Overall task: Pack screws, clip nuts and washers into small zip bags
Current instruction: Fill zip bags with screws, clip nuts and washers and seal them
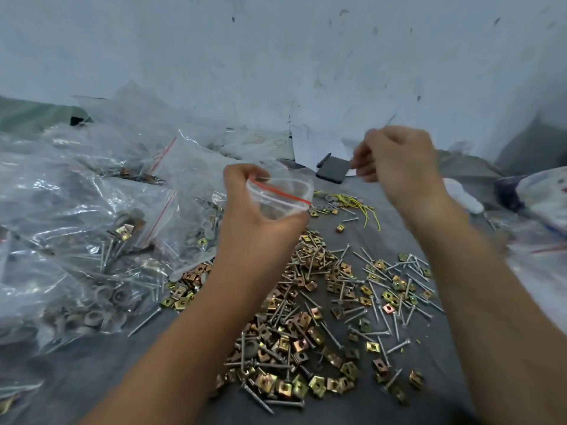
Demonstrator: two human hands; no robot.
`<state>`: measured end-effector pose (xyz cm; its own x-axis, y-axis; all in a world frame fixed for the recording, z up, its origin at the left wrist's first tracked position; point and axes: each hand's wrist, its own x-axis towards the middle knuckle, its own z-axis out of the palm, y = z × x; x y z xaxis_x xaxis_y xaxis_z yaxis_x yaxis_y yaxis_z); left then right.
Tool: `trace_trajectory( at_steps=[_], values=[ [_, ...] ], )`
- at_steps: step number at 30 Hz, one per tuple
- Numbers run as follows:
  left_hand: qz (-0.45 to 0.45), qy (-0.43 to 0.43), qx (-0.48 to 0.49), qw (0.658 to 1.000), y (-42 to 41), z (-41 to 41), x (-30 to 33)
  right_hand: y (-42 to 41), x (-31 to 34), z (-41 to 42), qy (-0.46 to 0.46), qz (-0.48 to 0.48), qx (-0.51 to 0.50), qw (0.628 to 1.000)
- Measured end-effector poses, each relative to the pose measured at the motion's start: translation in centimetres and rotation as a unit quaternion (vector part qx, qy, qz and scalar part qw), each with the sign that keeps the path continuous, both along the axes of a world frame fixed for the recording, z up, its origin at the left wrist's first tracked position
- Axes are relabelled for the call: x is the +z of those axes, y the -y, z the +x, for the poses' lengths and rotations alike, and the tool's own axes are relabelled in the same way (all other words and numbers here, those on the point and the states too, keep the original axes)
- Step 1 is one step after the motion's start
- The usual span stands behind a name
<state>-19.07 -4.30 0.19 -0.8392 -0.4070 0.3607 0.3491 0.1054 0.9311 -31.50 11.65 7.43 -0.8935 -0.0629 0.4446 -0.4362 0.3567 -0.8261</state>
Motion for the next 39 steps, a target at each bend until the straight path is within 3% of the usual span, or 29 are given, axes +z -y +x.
trace_trajectory(
  at_steps=[4, 8, 11, 18, 24, 30, 32, 36, 39],
  values=[
    [0.041, -0.033, 0.039, 0.998, 1.0, -0.1, 0.8, 0.5, -6.8, -6.6, 0.028, 0.287, -0.007, 0.957],
    [0.057, -0.043, 0.044, 0.996, 1.6, -0.3, 1.2, 0.9, -8.6, -11.3, -0.040, 0.444, -0.016, 0.895],
    [0.066, -0.036, 0.043, 0.996, 1.8, -0.4, 1.2, 1.3, -8.6, -13.3, -0.020, 0.549, 0.013, 0.836],
    [0.077, -0.033, 0.040, 0.996, 2.2, -0.7, 1.4, 1.5, -8.1, -13.9, 0.002, 0.505, 0.011, 0.863],
    [0.074, -0.033, 0.040, 0.996, 2.1, -0.8, 1.4, 1.4, -8.3, -12.6, -0.038, 0.545, 0.035, 0.837],
    [0.059, -0.028, 0.042, 0.997, 1.9, -0.8, 1.3, 0.8, -8.6, -12.5, -0.081, 0.430, 0.013, 0.899],
    [0.054, -0.019, 0.045, 0.997, 1.9, -0.7, 1.3, 1.5, -8.5, -12.7, -0.093, 0.466, 0.029, 0.879],
    [0.050, -0.003, 0.036, 0.998, 1.9, -0.7, 1.2, 3.0, -8.2, -13.6, -0.070, 0.593, 0.072, 0.799],
    [0.051, -0.008, 0.040, 0.998, 2.2, -0.9, 1.3, 3.2, -8.0, -13.9, -0.071, 0.604, 0.074, 0.790]
  ],
)
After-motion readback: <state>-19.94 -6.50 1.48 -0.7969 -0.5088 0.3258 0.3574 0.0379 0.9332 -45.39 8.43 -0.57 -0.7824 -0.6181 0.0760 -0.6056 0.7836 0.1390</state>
